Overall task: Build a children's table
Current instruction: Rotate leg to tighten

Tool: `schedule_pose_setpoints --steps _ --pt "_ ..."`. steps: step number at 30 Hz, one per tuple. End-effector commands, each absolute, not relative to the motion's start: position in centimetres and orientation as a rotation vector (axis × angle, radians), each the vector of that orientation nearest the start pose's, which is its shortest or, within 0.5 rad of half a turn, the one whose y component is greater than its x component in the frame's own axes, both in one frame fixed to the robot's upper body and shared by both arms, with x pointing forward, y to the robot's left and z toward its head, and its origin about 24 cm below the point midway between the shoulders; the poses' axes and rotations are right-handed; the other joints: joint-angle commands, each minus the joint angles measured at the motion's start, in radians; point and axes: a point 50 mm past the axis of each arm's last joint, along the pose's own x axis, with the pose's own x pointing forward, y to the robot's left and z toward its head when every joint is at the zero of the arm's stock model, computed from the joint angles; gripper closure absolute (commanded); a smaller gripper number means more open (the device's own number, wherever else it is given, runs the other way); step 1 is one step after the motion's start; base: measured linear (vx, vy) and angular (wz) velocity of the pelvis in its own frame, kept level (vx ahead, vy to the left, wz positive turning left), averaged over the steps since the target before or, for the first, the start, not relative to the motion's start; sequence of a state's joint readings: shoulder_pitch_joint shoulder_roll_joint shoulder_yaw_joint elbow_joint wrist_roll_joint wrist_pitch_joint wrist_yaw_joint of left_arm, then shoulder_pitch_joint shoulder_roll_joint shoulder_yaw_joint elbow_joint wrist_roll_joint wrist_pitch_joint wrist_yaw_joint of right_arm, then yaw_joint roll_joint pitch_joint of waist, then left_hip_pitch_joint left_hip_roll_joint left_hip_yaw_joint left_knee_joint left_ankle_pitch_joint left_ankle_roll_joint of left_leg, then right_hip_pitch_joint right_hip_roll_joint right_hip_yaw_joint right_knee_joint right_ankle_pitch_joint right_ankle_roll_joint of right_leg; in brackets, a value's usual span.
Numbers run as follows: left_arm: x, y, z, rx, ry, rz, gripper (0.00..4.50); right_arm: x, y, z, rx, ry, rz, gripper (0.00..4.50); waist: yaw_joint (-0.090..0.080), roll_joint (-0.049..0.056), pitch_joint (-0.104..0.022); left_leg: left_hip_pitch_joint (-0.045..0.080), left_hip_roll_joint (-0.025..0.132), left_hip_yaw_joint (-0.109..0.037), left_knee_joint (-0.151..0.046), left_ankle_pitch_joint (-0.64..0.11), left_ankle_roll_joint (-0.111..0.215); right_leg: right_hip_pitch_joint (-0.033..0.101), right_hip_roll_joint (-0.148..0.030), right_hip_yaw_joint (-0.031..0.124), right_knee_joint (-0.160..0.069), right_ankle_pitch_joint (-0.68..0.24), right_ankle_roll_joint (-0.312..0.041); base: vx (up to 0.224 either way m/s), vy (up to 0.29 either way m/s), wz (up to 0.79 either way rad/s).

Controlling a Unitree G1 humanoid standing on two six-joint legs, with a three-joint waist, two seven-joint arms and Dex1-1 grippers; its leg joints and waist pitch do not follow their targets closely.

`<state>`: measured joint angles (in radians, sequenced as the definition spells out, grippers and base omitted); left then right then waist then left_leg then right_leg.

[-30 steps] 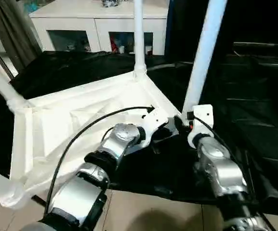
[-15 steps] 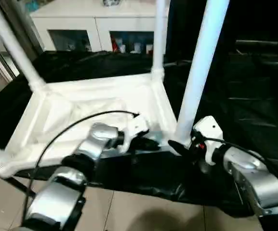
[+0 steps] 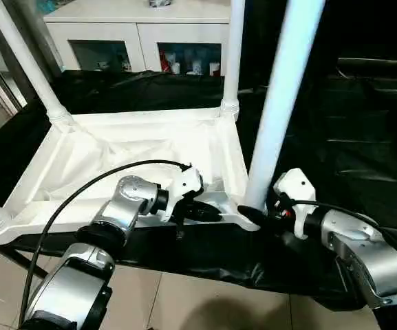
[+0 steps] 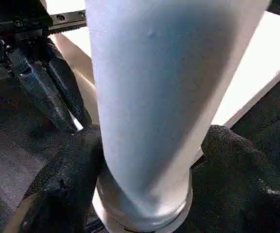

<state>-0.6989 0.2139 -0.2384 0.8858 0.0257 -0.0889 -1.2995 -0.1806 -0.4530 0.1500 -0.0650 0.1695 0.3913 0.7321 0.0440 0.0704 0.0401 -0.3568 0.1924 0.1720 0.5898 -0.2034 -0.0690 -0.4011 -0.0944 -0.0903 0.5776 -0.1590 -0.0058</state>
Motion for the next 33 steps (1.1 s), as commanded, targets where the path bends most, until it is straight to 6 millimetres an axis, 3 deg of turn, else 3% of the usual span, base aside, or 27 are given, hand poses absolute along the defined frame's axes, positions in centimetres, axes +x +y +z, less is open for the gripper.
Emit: schedule_pose_setpoints --steps 1,6,9,11,13,15,18,23,26,31,32,33 --pt "32.0 10.2 4.5 0.244 0.352 -1.497 4.50 26.7 -16.0 6.4 -0.226 0.308 0.853 1.50 0.003 -0.029 -0.058 -0.006 0.029 -0.004 -0.066 -0.147 0.099 0.058 -0.054 0.044 -0.069 -0.294 -0.191 0.000 0.000 0.00" --pt "32.2 10.0 4.6 0.244 0.351 -1.485 4.50 26.6 -15.9 5.4 -0.130 0.316 0.773 1.90 0.003 -0.023 -0.059 -0.006 0.029 -0.004 -0.065 -0.138 0.100 0.057 -0.054 0.045 -0.066 -0.261 -0.206 0.000 0.000 0.00" --pt "32.5 9.6 4.6 0.245 0.347 -1.437 4.50 26.8 -15.8 4.6 -0.076 0.317 0.687 2.14 0.000 -0.025 -0.059 -0.007 0.028 -0.005 -0.067 -0.144 0.091 0.058 -0.054 0.044 -0.066 -0.263 -0.206 0.000 0.000 0.00" --pt "33.1 8.7 4.4 0.268 0.341 -1.340 4.50 27.4 -15.1 3.6 -0.016 0.327 0.546 2.29 -0.010 -0.022 -0.055 -0.005 0.026 -0.005 -0.070 -0.178 0.065 0.053 -0.052 0.042 -0.072 -0.308 -0.196 0.000 0.000 0.00" --pt "33.4 8.0 4.3 0.273 0.342 -1.298 4.50 27.8 -14.6 3.2 0.006 0.332 0.476 2.34 -0.014 -0.027 -0.053 -0.005 0.025 -0.007 -0.073 -0.188 0.056 0.055 -0.051 0.041 -0.076 -0.332 -0.184 0.000 0.000 0.00" --pt "33.5 7.0 4.2 0.286 0.341 -1.269 4.50 28.2 -14.1 2.9 0.033 0.339 0.400 2.38 -0.018 -0.024 -0.051 -0.001 0.023 -0.006 -0.075 -0.209 0.044 0.051 -0.051 0.042 -0.082 -0.375 -0.168 0.000 0.000 0.00" --pt "34.0 4.2 4.0 0.321 0.353 -1.137 4.50 29.5 -12.3 2.4 0.043 0.354 0.246 2.39 -0.023 -0.024 -0.047 0.005 0.021 -0.008 -0.078 -0.244 0.021 0.047 -0.050 0.040 -0.090 -0.423 -0.152 0.000 0.000 0.00" --pt "34.4 1.7 4.3 0.295 0.343 -1.017 4.50 31.0 -10.5 2.9 0.040 0.339 0.148 2.42 -0.022 -0.025 -0.049 0.005 0.017 -0.008 -0.077 -0.245 0.031 0.048 -0.049 0.040 -0.093 -0.419 -0.142 0.000 0.000 0.00" --pt "34.5 1.6 4.5 0.294 0.334 -1.020 4.50 31.4 -10.3 3.3 0.021 0.325 0.160 2.42 -0.018 -0.025 -0.050 -0.001 0.018 -0.008 -0.077 -0.215 0.048 0.053 -0.049 0.042 -0.088 -0.371 -0.147 0.000 0.000 0.00" --pt "34.5 2.4 4.6 0.293 0.323 -1.065 4.50 31.6 -10.8 3.7 0.005 0.287 0.197 2.42 -0.015 -0.029 -0.053 0.001 0.019 -0.007 -0.076 -0.208 0.062 0.054 -0.051 0.042 -0.086 -0.353 -0.160 0.000 0.000 0.00" --pt "34.5 2.6 4.5 0.295 0.324 -1.073 4.50 31.6 -11.0 3.9 0.017 0.274 0.205 1.91 -0.015 -0.026 -0.053 0.001 0.020 -0.007 -0.077 -0.208 0.064 0.055 -0.052 0.043 -0.086 -0.355 -0.160 0.000 0.000 0.00" --pt "34.5 2.6 4.5 0.295 0.324 -1.073 4.50 31.6 -11.0 3.9 0.017 0.274 0.205 1.91 -0.016 -0.027 -0.053 0.000 0.020 -0.007 -0.077 -0.207 0.064 0.055 -0.051 0.043 -0.086 -0.350 -0.161 0.000 0.000 0.00"
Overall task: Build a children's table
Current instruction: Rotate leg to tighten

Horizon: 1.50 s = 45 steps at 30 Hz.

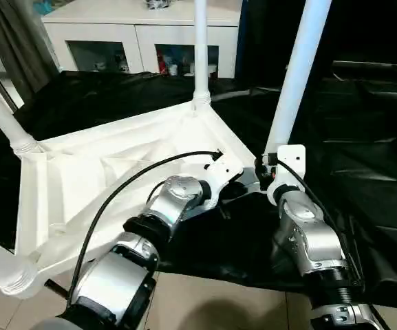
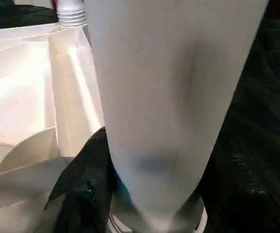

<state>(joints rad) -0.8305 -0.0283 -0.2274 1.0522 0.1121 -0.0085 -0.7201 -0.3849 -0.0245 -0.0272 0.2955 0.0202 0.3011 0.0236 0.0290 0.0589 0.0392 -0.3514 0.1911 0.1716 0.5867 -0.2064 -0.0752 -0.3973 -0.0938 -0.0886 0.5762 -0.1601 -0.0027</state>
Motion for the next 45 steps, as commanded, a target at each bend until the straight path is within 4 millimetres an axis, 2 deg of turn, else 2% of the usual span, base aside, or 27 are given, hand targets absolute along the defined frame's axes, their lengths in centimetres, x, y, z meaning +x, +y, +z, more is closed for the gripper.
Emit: schedule_pose_setpoints --steps 1,3,4,5,7,8,9,10,11,14,16,19,24,26,30,31,35,37,40,41,45 --pt "34.4 2.9 4.6 0.291 0.324 -1.100 4.50 31.6 -11.4 4.3 0.018 0.257 0.246 1.78 -0.001 -0.015 -0.053 -0.005 0.022 -0.006 -0.073 -0.196 0.072 0.052 -0.052 0.041 -0.083 -0.334 -0.169 0.000 0.000 0.00" --pt "34.4 3.2 4.6 0.291 0.324 -1.122 4.50 31.6 -11.7 4.5 0.004 0.251 0.288 1.62 -0.002 -0.015 -0.053 -0.008 0.023 -0.006 -0.072 -0.185 0.079 0.054 -0.052 0.042 -0.080 -0.312 -0.176 0.000 0.000 0.00" --pt "34.3 4.1 4.7 0.285 0.322 -1.180 4.50 31.1 -12.4 4.9 -0.002 0.259 0.403 1.51 -0.001 -0.017 -0.053 -0.008 0.022 -0.005 -0.071 -0.184 0.086 0.056 -0.051 0.042 -0.080 -0.304 -0.180 0.000 0.000 0.00" --pt "34.3 4.1 4.7 0.285 0.322 -1.180 4.50 31.1 -12.4 4.9 -0.002 0.259 0.403 1.51 0.003 -0.018 -0.052 -0.010 0.023 -0.006 -0.071 -0.181 0.101 0.060 -0.052 0.042 -0.078 -0.294 -0.182 0.000 0.000 0.00" --pt "34.1 4.7 4.7 0.285 0.316 -1.223 4.50 30.7 -12.9 5.2 -0.022 0.268 0.481 1.31 0.002 -0.016 -0.053 -0.012 0.022 -0.006 -0.069 -0.172 0.104 0.060 -0.052 0.042 -0.079 -0.291 -0.188 0.000 0.000 0.00" --pt "34.0 5.3 4.7 0.281 0.319 -1.260 4.50 30.1 -13.4 5.5 -0.064 0.280 0.566 1.31 0.002 -0.015 -0.054 -0.011 0.022 -0.005 -0.067 -0.167 0.107 0.059 -0.052 0.042 -0.077 -0.285 -0.191 0.000 0.000 0.00" --pt "33.6 6.2 4.7 0.276 0.318 -1.326 4.50 29.1 -14.1 5.9 -0.102 0.296 0.676 1.31 0.010 -0.015 -0.053 -0.009 0.030 -0.007 -0.068 -0.153 0.118 0.063 -0.051 0.044 -0.072 -0.252 -0.200 0.000 0.000 0.00" --pt "33.5 6.4 4.7 0.275 0.317 -1.344 4.50 28.9 -14.2 6.0 -0.105 0.297 0.697 1.31 0.008 -0.016 -0.053 -0.011 0.030 -0.005 -0.067 -0.153 0.125 0.060 -0.052 0.046 -0.071 -0.242 -0.205 0.000 0.000 0.00" --pt "33.3 6.8 4.7 0.271 0.320 -1.378 4.50 28.5 -14.7 6.3 -0.115 0.298 0.734 1.31 0.009 -0.014 -0.056 -0.011 0.030 -0.006 -0.067 -0.159 0.122 0.063 -0.053 0.045 -0.069 -0.241 -0.212 0.000 0.000 0.00" --pt "32.9 8.0 4.8 0.262 0.348 -1.447 4.50 27.7 -15.9 7.0 -0.150 0.313 0.813 1.31 0.011 -0.016 -0.056 -0.011 0.033 -0.004 -0.065 -0.150 0.124 0.060 -0.054 0.046 -0.065 -0.229 -0.227 0.000 0.000 0.00" --pt "32.7 8.6 4.7 0.260 0.365 -1.480 4.50 27.5 -16.4 7.1 -0.167 0.325 0.839 1.31 0.013 -0.013 -0.058 -0.009 0.034 -0.004 -0.064 -0.144 0.122 0.056 -0.054 0.046 -0.063 -0.221 -0.235 0.000 0.000 0.00" --pt "32.3 9.8 4.6 0.265 0.403 -1.534 4.50 27.0 -17.3 7.4 -0.179 0.346 0.887 1.31 0.025 -0.016 -0.058 -0.009 0.037 -0.002 -0.063 -0.131 0.122 0.058 -0.056 0.047 -0.059 -0.199 -0.245 0.000 0.000 0.00" --pt "32.1 10.0 4.6 0.257 0.405 -1.545 4.50 27.0 -17.2 7.7 -0.160 0.338 0.913 1.31 0.032 -0.019 -0.057 -0.009 0.036 -0.001 -0.064 -0.135 0.108 0.056 -0.056 0.046 -0.061 -0.241 -0.233 0.000 0.000 0.00" --pt "32.1 9.9 4.6 0.255 0.400 -1.544 4.50 27.1 -16.9 7.6 -0.159 0.336 0.920 1.57 0.031 -0.019 -0.057 -0.009 0.036 -0.002 -0.064 -0.130 0.103 0.055 -0.056 0.046 -0.060 -0.243 -0.227 0.000 0.000 0.00" --pt "32.0 9.7 4.6 0.253 0.397 -1.551 4.50 27.1 -16.4 7.3 -0.150 0.332 0.941 1.83 0.032 -0.021 -0.059 -0.010 0.033 -0.002 -0.062 -0.117 0.103 0.056 -0.056 0.045 -0.059 -0.233 -0.223 0.000 0.000 0.00" --pt "32.0 9.6 4.6 0.253 0.397 -1.552 4.50 27.1 -16.3 7.3 -0.150 0.332 0.946 1.95 0.032 -0.018 -0.059 -0.009 0.034 -0.002 -0.062 -0.110 0.105 0.056 -0.055 0.045 -0.058 -0.224 -0.225 0.000 0.000 0.00" --pt "31.9 9.6 4.6 0.251 0.402 -1.556 4.50 26.9 -16.2 7.0 -0.128 0.337 0.952 2.15 0.033 -0.020 -0.060 -0.010 0.032 -0.001 -0.060 -0.105 0.108 0.057 -0.055 0.045 -0.058 -0.216 -0.226 0.000 0.000 0.00" --pt "31.9 9.6 4.5 0.252 0.404 -1.556 4.50 26.8 -16.3 6.8 -0.124 0.340 0.942 2.40 0.033 -0.018 -0.060 -0.010 0.033 -0.001 -0.060 -0.106 0.107 0.056 -0.055 0.045 -0.058 -0.221 -0.225 0.000 0.000 0.00" --pt "32.0 9.7 4.3 0.261 0.414 -1.523 4.50 26.8 -16.6 6.3 -0.103 0.334 0.866 2.45 0.033 -0.016 -0.060 -0.010 0.033 -0.002 -0.061 -0.111 0.103 0.056 -0.056 0.045 -0.060 -0.226 -0.222 0.000 0.000 0.00" --pt "32.2 9.6 4.2 0.265 0.414 -1.499 4.50 26.9 -16.8 6.0 -0.096 0.335 0.823 2.47 0.029 -0.011 -0.059 -0.009 0.031 -0.002 -0.061 -0.123 0.096 0.055 -0.053 0.044 -0.063 -0.233 -0.219 0.000 0.000 0.00" --pt "33.1 8.8 4.0 0.281 0.403 -1.363 4.50 27.6 -17.4 4.9 -0.048 0.344 0.629 2.48 0.024 -0.012 -0.057 -0.006 0.030 -0.003 -0.064 -0.160 0.074 0.053 -0.053 0.043 -0.069 -0.285 -0.206 0.000 0.000 0.00"
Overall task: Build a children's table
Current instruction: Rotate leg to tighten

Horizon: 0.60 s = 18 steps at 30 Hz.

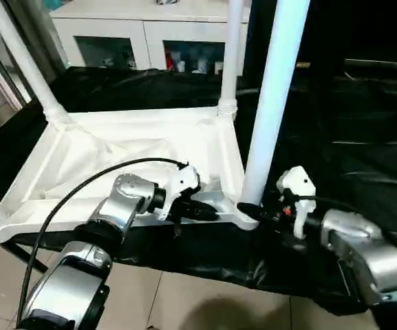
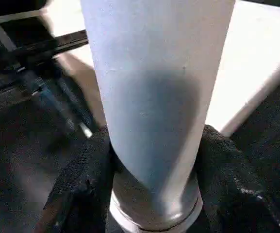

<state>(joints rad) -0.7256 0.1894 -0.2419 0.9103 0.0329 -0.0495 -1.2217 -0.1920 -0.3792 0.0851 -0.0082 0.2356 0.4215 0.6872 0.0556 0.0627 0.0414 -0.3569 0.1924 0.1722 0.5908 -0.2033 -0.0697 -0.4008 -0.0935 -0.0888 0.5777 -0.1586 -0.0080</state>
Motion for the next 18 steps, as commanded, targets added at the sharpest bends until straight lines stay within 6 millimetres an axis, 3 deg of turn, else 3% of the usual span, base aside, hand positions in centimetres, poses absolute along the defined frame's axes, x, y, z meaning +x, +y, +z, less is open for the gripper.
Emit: schedule_pose_setpoints --steps 1,2,3,4,5,7,9,10,17,18 --pt "33.8 7.9 4.0 0.293 0.392 -1.256 4.50 28.2 -17.4 4.0 0.008 0.344 0.448 2.50 -0.007 0.001 -0.057 0.002 0.025 -0.005 -0.070 -0.194 0.044 0.051 -0.053 0.041 -0.077 -0.334 -0.188 0.000 0.000 0.00" --pt "34.0 7.4 4.0 0.297 0.386 -1.231 4.50 28.3 -17.2 3.8 0.033 0.346 0.404 2.50 -0.011 -0.009 -0.057 0.002 0.023 -0.005 -0.071 -0.200 0.038 0.052 -0.052 0.039 -0.083 -0.349 -0.175 0.000 0.000 0.00" --pt "34.1 7.2 4.0 0.299 0.383 -1.217 4.50 28.4 -17.2 3.6 0.046 0.348 0.381 2.50 -0.014 -0.011 -0.059 0.000 0.023 -0.008 -0.072 -0.198 0.029 0.057 -0.051 0.039 -0.078 -0.345 -0.173 0.000 0.000 0.00" --pt "34.3 6.6 4.1 0.299 0.374 -1.185 4.50 28.6 -16.9 3.4 0.056 0.345 0.323 2.50 -0.016 -0.011 -0.058 0.003 0.022 -0.006 -0.073 -0.197 0.028 0.053 -0.050 0.040 -0.082 -0.347 -0.167 0.000 0.000 0.00" --pt "34.3 6.6 4.1 0.299 0.374 -1.185 4.50 28.6 -16.9 3.4 0.056 0.345 0.323 2.50 -0.017 -0.012 -0.058 0.004 0.022 -0.008 -0.073 -0.198 0.027 0.055 -0.050 0.039 -0.081 -0.343 -0.168 0.000 0.000 0.00" --pt "34.8 4.4 4.6 0.280 0.335 -1.092 4.50 29.2 -15.8 2.9 0.072 0.346 0.150 2.50 -0.025 -0.008 -0.057 -0.002 0.020 -0.008 -0.073 -0.201 0.032 0.055 -0.049 0.039 -0.082 -0.333 -0.166 0.000 0.000 0.00" --pt "34.8 3.7 4.7 0.287 0.322 -1.079 4.50 29.4 -15.1 2.9 0.079 0.342 0.133 2.50 -0.026 -0.009 -0.060 0.002 0.016 -0.008 -0.071 -0.207 0.026 0.056 -0.050 0.037 -0.086 -0.360 -0.158 0.000 0.000 0.00" --pt "34.8 3.0 4.9 0.291 0.308 -1.077 4.50 29.7 -14.2 3.2 0.064 0.315 0.117 2.50 -0.026 -0.004 -0.058 -0.001 0.017 -0.010 -0.074 -0.197 0.032 0.057 -0.051 0.038 -0.086 -0.359 -0.153 0.000 0.000 0.00" --pt "35.0 3.4 4.8 0.346 0.307 -1.081 4.50 30.0 -13.2 3.9 -0.011 0.279 0.157 2.50 -0.027 -0.005 -0.060 -0.002 0.018 -0.008 -0.072 -0.198 0.058 0.059 -0.050 0.039 -0.083 -0.311 -0.167 0.000 0.000 0.00" --pt "35.0 3.6 4.8 0.356 0.299 -1.087 4.50 29.9 -13.1 4.0 0.008 0.266 0.166 2.50 -0.028 -0.011 -0.059 -0.002 0.018 -0.008 -0.073 -0.202 0.060 0.059 -0.050 0.039 -0.085 -0.321 -0.164 0.000 0.000 0.00"
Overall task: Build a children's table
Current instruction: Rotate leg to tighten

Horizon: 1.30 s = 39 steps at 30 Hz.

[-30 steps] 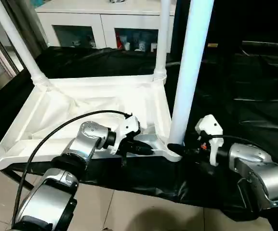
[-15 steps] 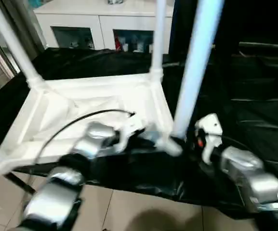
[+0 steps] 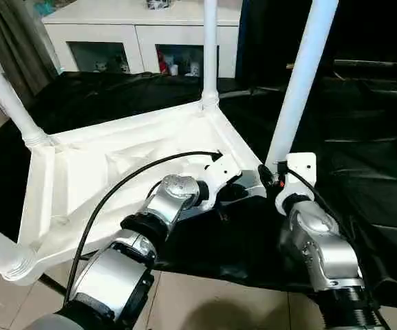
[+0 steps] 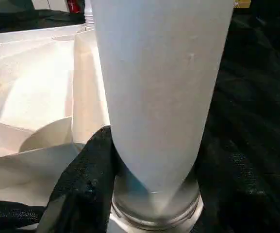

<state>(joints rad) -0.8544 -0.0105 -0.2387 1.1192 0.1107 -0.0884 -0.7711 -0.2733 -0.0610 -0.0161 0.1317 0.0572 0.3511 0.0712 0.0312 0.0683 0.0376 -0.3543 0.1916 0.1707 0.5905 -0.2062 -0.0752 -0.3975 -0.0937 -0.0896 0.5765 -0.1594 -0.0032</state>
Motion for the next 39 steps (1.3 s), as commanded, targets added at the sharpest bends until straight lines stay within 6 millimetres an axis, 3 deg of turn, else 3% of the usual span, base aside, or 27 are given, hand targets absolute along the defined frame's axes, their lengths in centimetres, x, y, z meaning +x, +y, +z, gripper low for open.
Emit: schedule_pose_setpoints --steps 1,2,3,5,9,12,14,15,16,18,19,21,24,25,27,29,31,34,36,37,38,39 --pt "35.0 3.7 4.8 0.362 0.293 -1.090 4.50 29.9 -13.1 4.1 0.025 0.257 0.168 2.50 -0.002 -0.013 -0.056 -0.004 0.019 -0.006 -0.072 -0.201 0.067 0.056 -0.051 0.040 -0.084 -0.333 -0.166 0.000 0.000 0.00" --pt "35.1 3.8 4.8 0.361 0.292 -1.078 4.50 29.8 -13.2 4.2 0.036 0.244 0.163 1.95 -0.002 -0.015 -0.055 -0.004 0.019 -0.006 -0.073 -0.197 0.069 0.055 -0.052 0.040 -0.084 -0.338 -0.165 0.000 0.000 0.00" --pt "35.1 3.9 4.8 0.361 0.292 -1.076 4.50 29.8 -13.2 4.2 0.037 0.243 0.163 1.95 -0.002 -0.015 -0.055 -0.004 0.019 -0.006 -0.073 -0.197 0.069 0.055 -0.052 0.040 -0.084 -0.338 -0.165 0.000 0.000 0.00" --pt "35.2 4.0 5.2 0.326 0.284 -1.089 3.93 29.8 -13.1 4.6 0.036 0.224 0.186 1.76 0.000 -0.015 -0.055 -0.004 0.021 -0.006 -0.074 -0.191 0.075 0.054 -0.052 0.040 -0.084 -0.340 -0.164 0.000 0.000 0.00" --pt "35.2 3.7 6.4 0.208 0.228 -1.165 3.90 29.7 -13.9 5.3 0.018 0.210 0.177 1.55 -0.002 -0.019 -0.059 -0.007 0.022 -0.006 -0.071 -0.160 0.079 0.057 -0.054 0.041 -0.077 -0.287 -0.184 0.000 0.000 0.00" --pt "35.1 3.9 6.6 0.225 0.203 -1.186 3.53 29.7 -14.2 5.6 0.015 0.195 0.166 1.24 0.000 -0.017 -0.061 -0.009 0.023 -0.006 -0.068 -0.128 0.098 0.057 -0.054 0.042 -0.068 -0.222 -0.208 0.000 0.000 0.00" --pt "35.1 4.4 6.8 0.233 0.181 -1.202 3.52 29.4 -14.7 6.1 -0.014 0.182 0.171 1.17 0.002 -0.019 -0.064 -0.008 0.025 -0.006 -0.066 -0.110 0.107 0.059 -0.053 0.043 -0.061 -0.182 -0.214 0.000 0.000 0.00" --pt "35.1 4.8 6.9 0.235 0.174 -1.209 3.32 29.3 -14.9 6.4 -0.026 0.177 0.172 0.93 0.002 -0.022 -0.063 -0.009 0.025 -0.006 -0.065 -0.093 0.116 0.060 -0.052 0.044 -0.057 -0.150 -0.221 0.000 0.000 0.00" --pt "34.9 6.5 7.2 0.222 0.180 -1.240 3.11 28.1 -15.6 6.7 -0.051 0.188 0.218 0.81 0.002 -0.020 -0.064 -0.008 0.025 -0.004 -0.063 -0.078 0.124 0.059 -0.052 0.045 -0.052 -0.120 -0.230 0.000 0.000 0.00" --pt "34.8 7.3 7.3 0.216 0.189 -1.250 3.11 27.5 -15.7 6.7 -0.060 0.198 0.247 0.81 0.009 -0.025 -0.059 -0.014 0.028 -0.003 -0.063 -0.065 0.148 0.064 -0.053 0.048 -0.047 -0.093 -0.235 0.000 0.000 0.00" --pt "34.3 8.4 7.5 0.225 0.199 -1.279 3.05 26.8 -15.9 6.7 -0.043 0.212 0.290 0.57 0.007 -0.025 -0.061 -0.010 0.029 -0.003 -0.064 -0.074 0.148 0.065 -0.055 0.047 -0.047 -0.110 -0.236 0.000 0.000 0.00" --pt "33.6 9.5 7.9 0.230 0.214 -1.314 2.94 26.0 -16.0 6.8 -0.030 0.228 0.341 0.47 0.005 -0.025 -0.060 -0.009 0.029 -0.001 -0.065 -0.087 0.143 0.058 -0.054 0.047 -0.052 -0.150 -0.235 0.000 0.000 0.00" --pt "32.1 11.7 8.5 0.264 0.262 -1.368 2.66 24.9 -15.7 7.0 -0.061 0.243 0.484 0.26 0.008 -0.018 -0.055 -0.006 0.042 -0.005 -0.073 -0.115 0.114 0.058 -0.054 0.049 -0.046 -0.178 -0.233 0.000 0.000 0.00" --pt "31.2 12.7 8.8 0.274 0.293 -1.385 2.48 24.5 -15.5 7.2 -0.069 0.245 0.542 0.05 0.007 -0.010 -0.054 0.000 0.043 -0.005 -0.076 -0.153 0.093 0.053 -0.054 0.049 -0.049 -0.211 -0.226 0.000 0.000 0.00" --pt "30.6 13.8 8.8 0.301 0.326 -1.375 2.35 24.4 -15.1 7.3 -0.058 0.236 0.582 0.01 0.000 -0.013 -0.048 -0.003 0.038 -0.004 -0.080 -0.183 0.075 0.050 -0.049 0.049 -0.054 -0.241 -0.214 0.000 0.000 0.00" --pt "30.0 14.9 8.8 0.335 0.365 -1.355 2.25 24.4 -14.6 7.4 -0.045 0.230 0.614 0.00 0.002 -0.013 -0.044 0.005 0.035 -0.003 -0.082 -0.231 0.047 0.045 -0.052 0.050 -0.066 -0.346 -0.183 0.000 0.000 0.00" --pt "29.6 15.8 8.7 0.365 0.396 -1.332 1.97 24.6 -13.8 7.3 -0.032 0.224 0.645 0.00 0.000 -0.017 -0.042 0.001 0.034 -0.006 -0.086 -0.230 0.036 0.043 -0.049 0.051 -0.065 -0.357 -0.171 0.000 0.000 0.00" --pt "28.6 17.3 8.5 0.411 0.463 -1.277 1.81 25.9 -11.8 7.0 0.006 0.215 0.680 0.33 -0.004 -0.024 -0.036 0.001 0.032 -0.009 -0.091 -0.253 0.021 0.038 -0.050 0.050 -0.069 -0.413 -0.152 0.000 0.000 0.00" --pt "28.3 17.8 8.3 0.431 0.495 -1.254 1.54 26.6 -11.2 6.9 0.005 0.211 0.681 0.46 -0.011 -0.026 -0.033 -0.002 0.033 -0.011 -0.094 -0.254 0.012 0.037 -0.049 0.050 -0.068 -0.410 -0.153 0.000 0.000 0.00" --pt "28.0 18.0 8.3 0.442 0.519 -1.239 1.54 27.0 -11.0 6.9 -0.001 0.209 0.684 0.46 -0.007 -0.023 -0.036 0.009 0.035 -0.008 -0.090 -0.248 0.004 0.032 -0.049 0.053 -0.068 -0.384 -0.156 0.000 0.000 0.00" --pt "27.6 18.5 8.1 0.471 0.559 -1.228 1.40 27.6 -10.5 6.8 0.008 0.203 0.684 0.72 -0.005 -0.028 -0.036 0.011 0.035 -0.006 -0.088 -0.224 0.007 0.028 -0.047 0.057 -0.059 -0.315 -0.180 0.000 0.000 0.00" --pt "27.5 18.8 7.9 0.486 0.580 -1.211 1.40 28.2 -10.3 6.8 0.014 0.197 0.663 0.72 -0.006 -0.028 -0.035 0.006 0.033 -0.006 -0.090 -0.209 0.010 0.033 -0.043 0.056 -0.056 -0.289 -0.188 0.000 0.000 0.00"
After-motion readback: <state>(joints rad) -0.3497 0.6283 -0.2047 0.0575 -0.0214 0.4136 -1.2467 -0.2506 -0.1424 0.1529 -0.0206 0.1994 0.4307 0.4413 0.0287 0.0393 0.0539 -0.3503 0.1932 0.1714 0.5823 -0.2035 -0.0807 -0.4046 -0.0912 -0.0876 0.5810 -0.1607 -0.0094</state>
